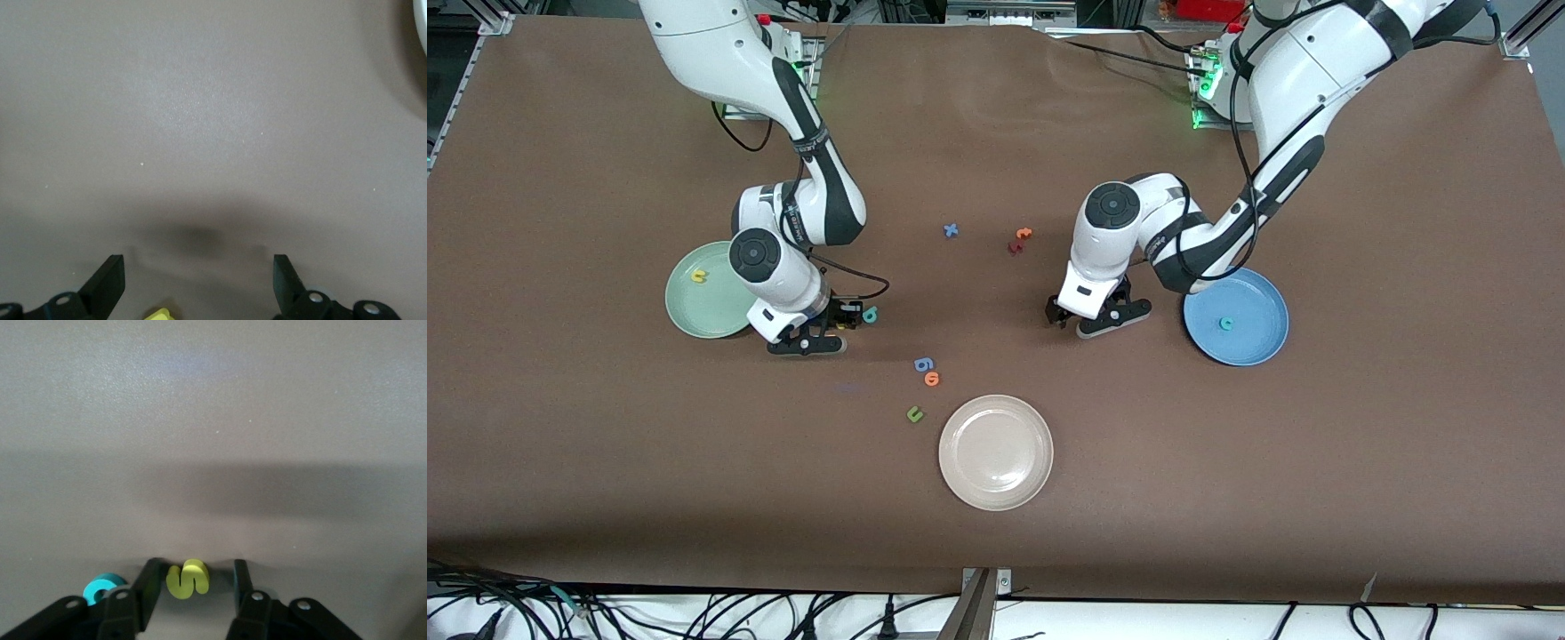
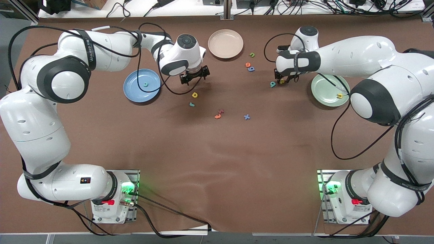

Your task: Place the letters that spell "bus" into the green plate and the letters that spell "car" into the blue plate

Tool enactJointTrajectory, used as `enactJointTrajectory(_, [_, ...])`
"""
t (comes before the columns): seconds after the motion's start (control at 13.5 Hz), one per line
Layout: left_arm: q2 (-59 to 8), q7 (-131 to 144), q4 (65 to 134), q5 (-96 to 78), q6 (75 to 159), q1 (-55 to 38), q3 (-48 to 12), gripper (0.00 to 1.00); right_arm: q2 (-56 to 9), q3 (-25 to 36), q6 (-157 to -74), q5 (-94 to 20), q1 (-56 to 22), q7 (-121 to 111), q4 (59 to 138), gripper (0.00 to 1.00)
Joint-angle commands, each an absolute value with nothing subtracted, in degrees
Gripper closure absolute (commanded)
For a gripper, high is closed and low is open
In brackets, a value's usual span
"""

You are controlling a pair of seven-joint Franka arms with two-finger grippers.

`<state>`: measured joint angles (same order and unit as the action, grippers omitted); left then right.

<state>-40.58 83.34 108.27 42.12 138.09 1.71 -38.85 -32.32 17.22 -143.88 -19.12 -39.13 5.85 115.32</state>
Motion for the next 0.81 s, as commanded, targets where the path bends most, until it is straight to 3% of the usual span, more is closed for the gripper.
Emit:
enactJointTrajectory(0.0, [-41.8, 84.4, 106.8, 43.1, 137.5, 1.8, -39.1, 0.02, -33.0, 17.0, -144.6, -20.7, -39.1, 4.3, 114.5, 0.53])
enactJointTrajectory(0.37, [-41.0, 83.3, 106.9, 41.2, 137.6, 1.2, -37.4, 0.01, -33.5, 16.9, -146.6, -20.7, -39.5, 4.3, 114.6, 0.53])
enactJointTrajectory(0.52, [-37.9, 77.7, 107.0, 31.9, 138.4, -5.8, -28.8, 0.06, -33.5, 16.9, -146.6, -20.7, -39.6, 4.3, 114.6, 0.55])
enactJointTrajectory(0.74, [-32.5, 56.5, 108.0, 12.4, 137.9, -10.9, -21.1, 0.06, -33.5, 16.9, -146.6, -20.7, -39.6, 4.2, 114.7, 0.62])
